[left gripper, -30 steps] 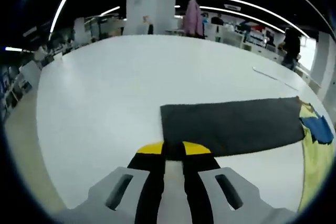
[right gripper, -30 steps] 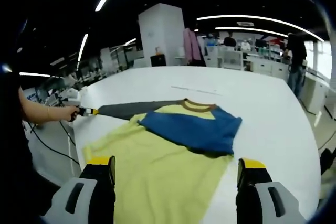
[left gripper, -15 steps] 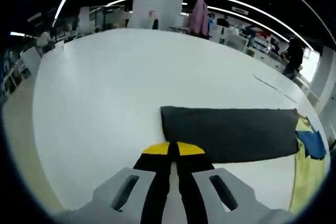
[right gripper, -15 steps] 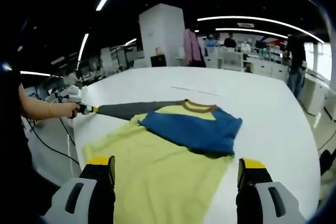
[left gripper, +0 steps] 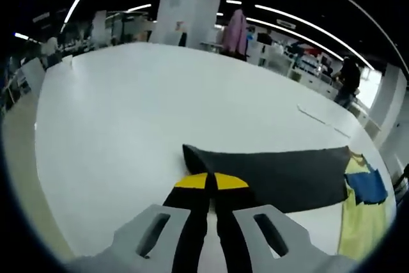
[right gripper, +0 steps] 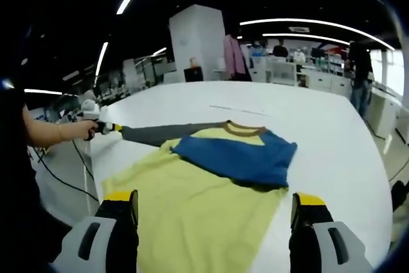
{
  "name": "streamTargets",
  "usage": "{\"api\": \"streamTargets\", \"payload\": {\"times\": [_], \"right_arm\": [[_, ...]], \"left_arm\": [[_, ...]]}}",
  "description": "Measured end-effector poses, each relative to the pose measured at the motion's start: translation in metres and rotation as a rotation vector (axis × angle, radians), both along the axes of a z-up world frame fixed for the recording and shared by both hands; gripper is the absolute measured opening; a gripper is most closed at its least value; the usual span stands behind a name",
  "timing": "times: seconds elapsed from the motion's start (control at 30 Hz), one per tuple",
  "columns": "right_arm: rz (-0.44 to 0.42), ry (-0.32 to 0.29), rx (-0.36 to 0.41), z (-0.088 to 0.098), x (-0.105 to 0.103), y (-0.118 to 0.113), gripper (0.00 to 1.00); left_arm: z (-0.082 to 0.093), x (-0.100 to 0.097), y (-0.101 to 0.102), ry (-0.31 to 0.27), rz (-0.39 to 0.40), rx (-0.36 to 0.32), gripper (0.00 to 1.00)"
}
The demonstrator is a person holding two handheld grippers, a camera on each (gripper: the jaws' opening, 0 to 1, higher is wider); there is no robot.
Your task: Fold the garment on the visible template until the final outline fits inside the template.
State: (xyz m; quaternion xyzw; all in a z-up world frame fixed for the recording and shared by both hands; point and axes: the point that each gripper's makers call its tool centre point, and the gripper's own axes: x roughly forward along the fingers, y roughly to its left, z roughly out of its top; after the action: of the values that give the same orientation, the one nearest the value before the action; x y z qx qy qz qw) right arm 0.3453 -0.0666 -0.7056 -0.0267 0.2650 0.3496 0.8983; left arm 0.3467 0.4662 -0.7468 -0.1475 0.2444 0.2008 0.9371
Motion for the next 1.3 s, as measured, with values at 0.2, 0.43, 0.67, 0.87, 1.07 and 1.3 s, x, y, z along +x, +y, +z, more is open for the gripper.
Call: {"api": "streamTargets", "payload": {"times": [0.2, 0.43, 0.67, 0.87, 1.07, 1.3], "right_arm": [[-0.006, -0.001, 0.003, 0.000, 0.000, -0.002, 0.99], [-0.004, -0.006, 0.017, 0.002, 0.000, 0.003, 0.99], [0.011, -0.001, 0.020, 0.000, -0.001, 0.008, 0.99], [0.016, 0.004, 0.019, 0.000, -0.003, 0.010, 0.99], [0.015, 0.012, 0.011, -0.003, -0.005, 0.008, 0.99], [0.014, 0.016, 0.009, -0.005, -0.006, 0.007, 0.99]], "left_arm": [[0.016, 0.012, -0.007, -0.058, -0.023, -0.021, 0.00], [0.033, 0.025, -0.021, -0.105, -0.079, -0.027, 0.00], [0.053, 0.038, -0.041, -0.152, -0.134, -0.035, 0.00], [0.066, 0.050, -0.060, -0.183, -0.187, -0.043, 0.00], [0.075, 0.064, -0.083, -0.208, -0.243, -0.054, 0.00], [0.077, 0.076, -0.106, -0.219, -0.299, -0.056, 0.00]]}}
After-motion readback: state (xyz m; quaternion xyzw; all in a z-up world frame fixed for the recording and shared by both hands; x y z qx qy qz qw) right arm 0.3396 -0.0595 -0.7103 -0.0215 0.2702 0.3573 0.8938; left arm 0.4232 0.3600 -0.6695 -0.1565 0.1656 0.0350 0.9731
